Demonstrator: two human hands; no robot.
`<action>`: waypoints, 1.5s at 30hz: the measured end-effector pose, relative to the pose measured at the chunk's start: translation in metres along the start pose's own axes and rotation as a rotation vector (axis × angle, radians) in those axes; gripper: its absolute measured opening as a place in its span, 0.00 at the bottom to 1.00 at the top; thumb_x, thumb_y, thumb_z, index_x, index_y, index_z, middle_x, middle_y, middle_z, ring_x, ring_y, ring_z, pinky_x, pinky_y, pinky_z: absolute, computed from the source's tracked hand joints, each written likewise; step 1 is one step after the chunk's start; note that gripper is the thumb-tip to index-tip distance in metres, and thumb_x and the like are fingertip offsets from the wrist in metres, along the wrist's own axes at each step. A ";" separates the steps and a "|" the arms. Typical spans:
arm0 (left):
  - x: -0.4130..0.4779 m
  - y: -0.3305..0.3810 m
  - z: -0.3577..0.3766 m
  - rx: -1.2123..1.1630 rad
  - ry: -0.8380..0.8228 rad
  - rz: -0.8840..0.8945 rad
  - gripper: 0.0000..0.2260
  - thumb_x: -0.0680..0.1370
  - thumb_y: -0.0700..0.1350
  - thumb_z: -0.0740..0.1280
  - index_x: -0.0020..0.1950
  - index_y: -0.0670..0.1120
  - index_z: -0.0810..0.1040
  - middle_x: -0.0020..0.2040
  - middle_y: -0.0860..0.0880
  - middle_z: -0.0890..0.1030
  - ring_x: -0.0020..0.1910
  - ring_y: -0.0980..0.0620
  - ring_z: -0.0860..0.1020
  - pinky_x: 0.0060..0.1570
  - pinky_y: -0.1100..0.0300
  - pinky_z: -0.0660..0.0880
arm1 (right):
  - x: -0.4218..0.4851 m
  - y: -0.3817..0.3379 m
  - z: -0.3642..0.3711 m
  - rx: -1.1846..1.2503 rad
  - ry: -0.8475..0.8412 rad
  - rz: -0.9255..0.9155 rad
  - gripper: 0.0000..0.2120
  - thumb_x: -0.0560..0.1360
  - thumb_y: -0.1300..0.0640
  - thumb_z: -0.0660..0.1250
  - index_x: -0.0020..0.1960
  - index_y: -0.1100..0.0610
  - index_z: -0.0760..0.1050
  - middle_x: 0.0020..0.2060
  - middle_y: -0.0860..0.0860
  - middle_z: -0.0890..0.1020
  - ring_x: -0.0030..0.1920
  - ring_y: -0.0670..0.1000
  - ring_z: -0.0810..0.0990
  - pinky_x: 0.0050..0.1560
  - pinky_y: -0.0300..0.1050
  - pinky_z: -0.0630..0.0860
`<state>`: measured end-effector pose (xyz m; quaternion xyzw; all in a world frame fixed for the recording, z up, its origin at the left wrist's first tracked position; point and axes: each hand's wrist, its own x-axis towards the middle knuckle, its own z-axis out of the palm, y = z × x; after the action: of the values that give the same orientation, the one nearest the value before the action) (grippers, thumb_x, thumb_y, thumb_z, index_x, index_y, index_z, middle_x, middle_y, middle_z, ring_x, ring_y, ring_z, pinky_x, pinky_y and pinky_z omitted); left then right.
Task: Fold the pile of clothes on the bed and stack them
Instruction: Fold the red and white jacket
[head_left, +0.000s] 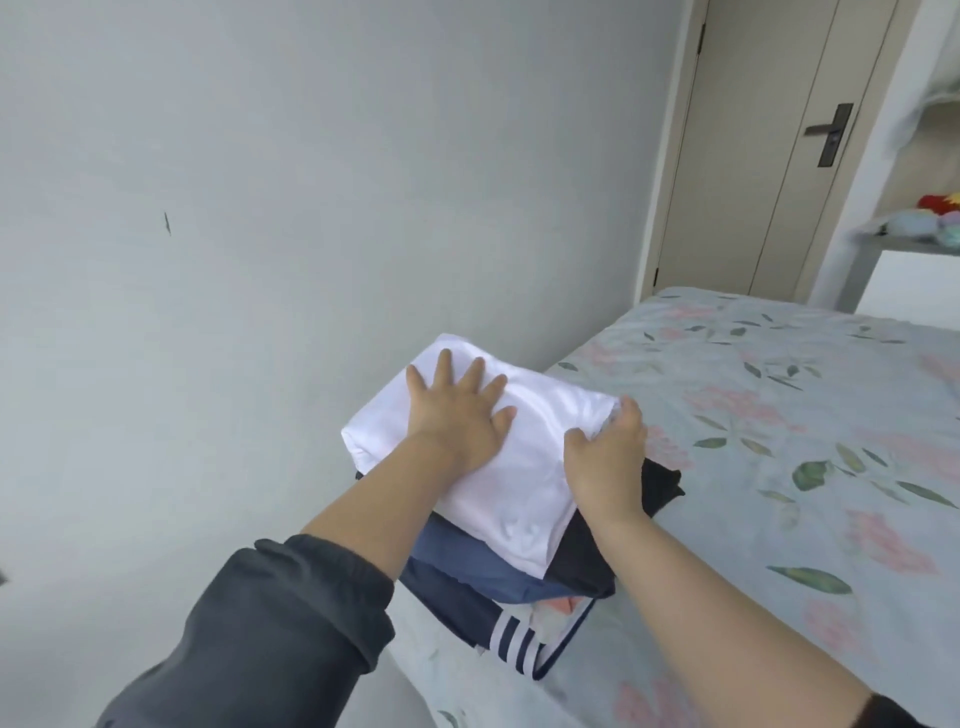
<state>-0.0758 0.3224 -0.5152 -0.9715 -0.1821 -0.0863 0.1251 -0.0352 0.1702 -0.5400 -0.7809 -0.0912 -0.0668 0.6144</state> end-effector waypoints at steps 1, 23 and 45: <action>0.003 0.001 0.001 0.007 0.008 0.003 0.25 0.80 0.60 0.41 0.77 0.59 0.48 0.79 0.54 0.50 0.76 0.40 0.44 0.68 0.33 0.45 | 0.000 -0.001 0.001 -0.171 0.034 -0.186 0.30 0.76 0.61 0.61 0.75 0.55 0.55 0.70 0.56 0.64 0.68 0.57 0.64 0.63 0.49 0.66; -0.033 -0.007 -0.031 -0.238 0.092 0.071 0.23 0.82 0.55 0.49 0.77 0.54 0.56 0.79 0.50 0.50 0.77 0.49 0.43 0.70 0.36 0.44 | -0.008 -0.003 -0.035 -0.684 -0.345 -0.163 0.29 0.81 0.51 0.53 0.78 0.57 0.46 0.77 0.56 0.42 0.77 0.55 0.46 0.75 0.55 0.50; -0.133 0.302 -0.029 -0.386 0.045 0.533 0.26 0.82 0.53 0.51 0.79 0.53 0.46 0.79 0.47 0.43 0.77 0.45 0.39 0.71 0.36 0.41 | -0.081 0.102 -0.314 -1.011 0.004 0.035 0.30 0.81 0.47 0.51 0.78 0.55 0.45 0.77 0.54 0.42 0.77 0.53 0.42 0.74 0.59 0.42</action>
<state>-0.0879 -0.0018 -0.5799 -0.9886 0.1012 -0.1047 -0.0393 -0.0888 -0.1633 -0.5795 -0.9820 -0.0330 -0.0937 0.1607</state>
